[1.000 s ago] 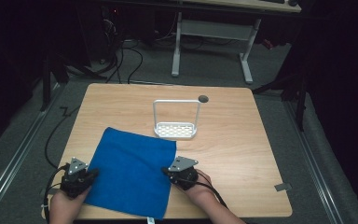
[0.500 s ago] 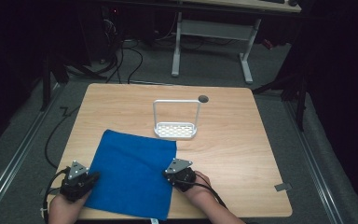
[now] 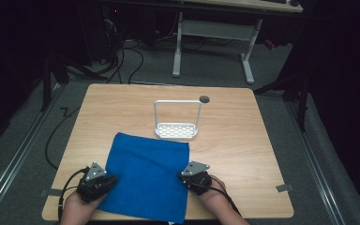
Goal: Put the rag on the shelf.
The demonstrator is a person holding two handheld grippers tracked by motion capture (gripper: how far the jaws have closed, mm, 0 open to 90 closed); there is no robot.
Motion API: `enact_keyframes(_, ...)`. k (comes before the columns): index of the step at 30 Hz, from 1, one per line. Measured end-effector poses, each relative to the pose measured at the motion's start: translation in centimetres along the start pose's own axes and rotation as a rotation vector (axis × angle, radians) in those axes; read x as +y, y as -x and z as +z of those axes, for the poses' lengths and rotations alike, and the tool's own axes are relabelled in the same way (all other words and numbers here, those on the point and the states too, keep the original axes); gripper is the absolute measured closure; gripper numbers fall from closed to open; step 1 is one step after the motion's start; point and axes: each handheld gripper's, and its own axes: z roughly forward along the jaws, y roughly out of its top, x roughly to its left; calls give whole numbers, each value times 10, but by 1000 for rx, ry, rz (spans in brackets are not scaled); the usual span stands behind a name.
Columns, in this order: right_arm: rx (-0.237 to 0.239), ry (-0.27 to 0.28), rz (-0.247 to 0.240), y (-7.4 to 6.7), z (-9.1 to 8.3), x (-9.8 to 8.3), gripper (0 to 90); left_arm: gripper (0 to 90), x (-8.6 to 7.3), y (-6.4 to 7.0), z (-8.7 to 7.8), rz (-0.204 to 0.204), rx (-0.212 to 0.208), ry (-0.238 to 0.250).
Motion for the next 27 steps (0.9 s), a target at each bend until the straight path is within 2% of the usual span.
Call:
enact_keyframes(4,-19,-1,35,8,-11,-12,900,823,8,14,8,50,-38,-10)
enact_keyframes(7,-34,-2,58,12,-17,-17,900,823,14,22,14,71,-65,-16)
enact_keyframes(9,-64,-2,80,18,-24,-26,900,822,20,31,20,102,-93,-21)
enact_keyframes(10,-64,-2,80,18,-24,-26,900,822,20,31,20,102,-93,-21)
enact_keyframes(11,-87,-7,93,21,-30,-32,900,823,24,37,25,121,-116,-24)
enact_keyframes(18,-139,-22,146,34,-51,-51,899,821,33,55,35,182,-161,-30)
enact_keyframes(23,-149,-23,178,42,-56,-57,893,821,34,61,35,198,-174,-32)
enact_keyframes(27,-158,-24,170,43,-53,-55,890,820,31,64,34,196,-191,-31)
